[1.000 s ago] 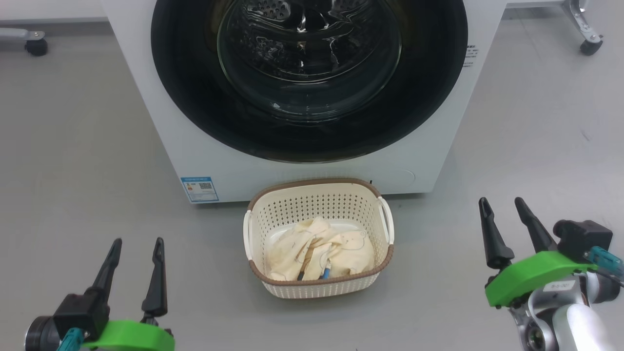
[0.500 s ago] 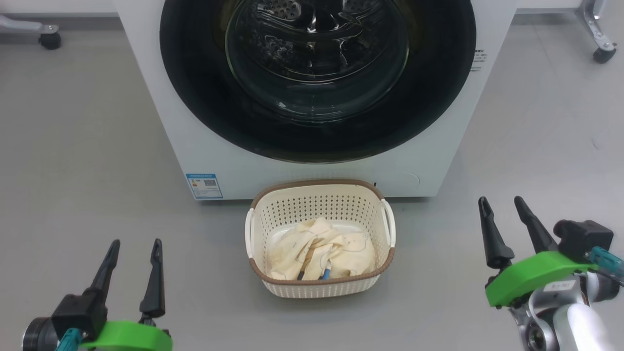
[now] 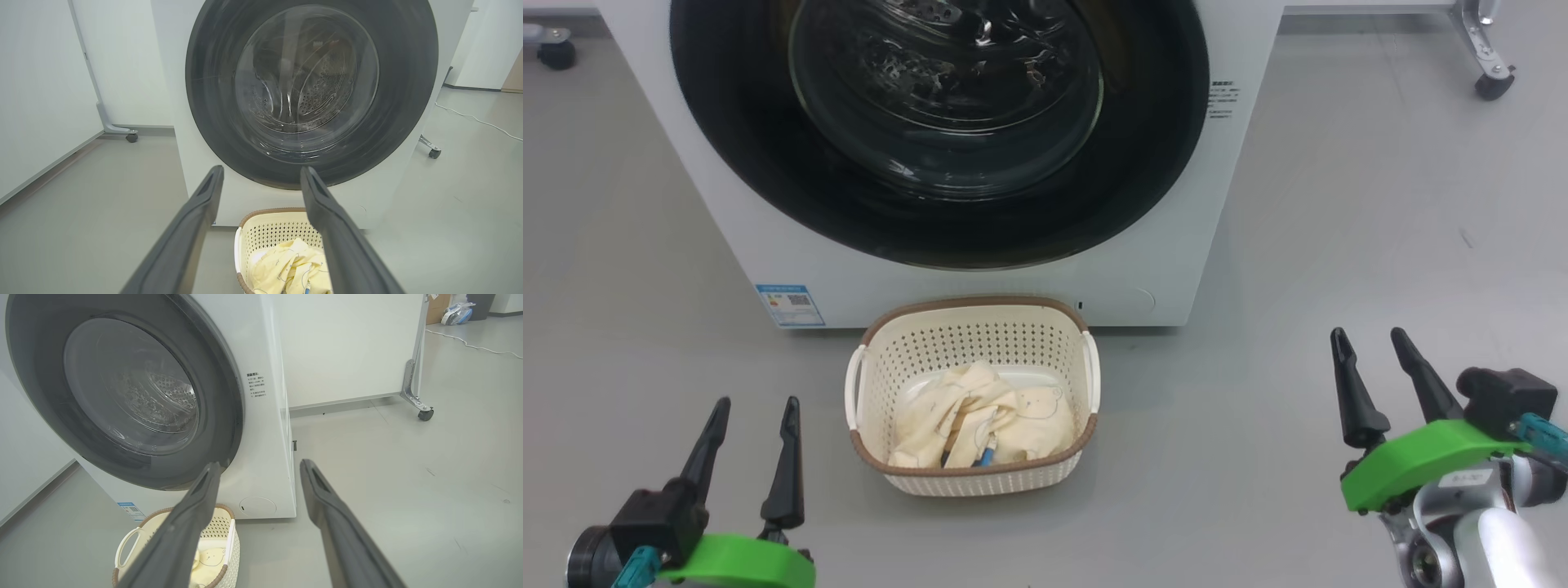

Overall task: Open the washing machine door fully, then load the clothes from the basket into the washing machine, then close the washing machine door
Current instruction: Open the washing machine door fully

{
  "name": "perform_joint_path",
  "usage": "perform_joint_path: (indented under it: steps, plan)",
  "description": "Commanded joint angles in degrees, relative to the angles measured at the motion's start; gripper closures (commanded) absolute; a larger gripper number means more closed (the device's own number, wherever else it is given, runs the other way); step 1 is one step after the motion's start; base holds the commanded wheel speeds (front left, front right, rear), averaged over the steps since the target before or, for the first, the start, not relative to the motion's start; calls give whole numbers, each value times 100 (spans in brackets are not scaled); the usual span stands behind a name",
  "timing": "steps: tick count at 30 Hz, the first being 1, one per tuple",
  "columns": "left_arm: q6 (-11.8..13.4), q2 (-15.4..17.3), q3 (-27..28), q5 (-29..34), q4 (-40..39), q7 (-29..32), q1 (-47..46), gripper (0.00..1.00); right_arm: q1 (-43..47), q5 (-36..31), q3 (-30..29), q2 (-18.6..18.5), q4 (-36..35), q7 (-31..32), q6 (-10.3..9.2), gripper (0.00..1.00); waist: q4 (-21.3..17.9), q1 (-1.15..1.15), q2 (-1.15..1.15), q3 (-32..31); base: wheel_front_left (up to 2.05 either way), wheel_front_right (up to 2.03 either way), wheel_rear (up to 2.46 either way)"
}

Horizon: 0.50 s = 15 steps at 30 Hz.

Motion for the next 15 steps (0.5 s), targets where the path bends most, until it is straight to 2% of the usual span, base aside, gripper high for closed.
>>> perform_joint_path:
  steps: [1,7,15]
  plan:
    - [29,106,258,-63,-190,-82,-368,0,-342,51,83,-85,-192,-113,-16,0,8,0,0,25,87,87,-175]
    - [-26,122,208,-86,-177,-94,-399,0,-365,49,84,-85,-169,-172,-16,0,19,0,0,73,60,60,-120]
    - [-20,121,179,-101,-151,-106,-429,0,-383,43,76,-85,-141,-232,-16,0,16,0,0,113,14,14,-27]
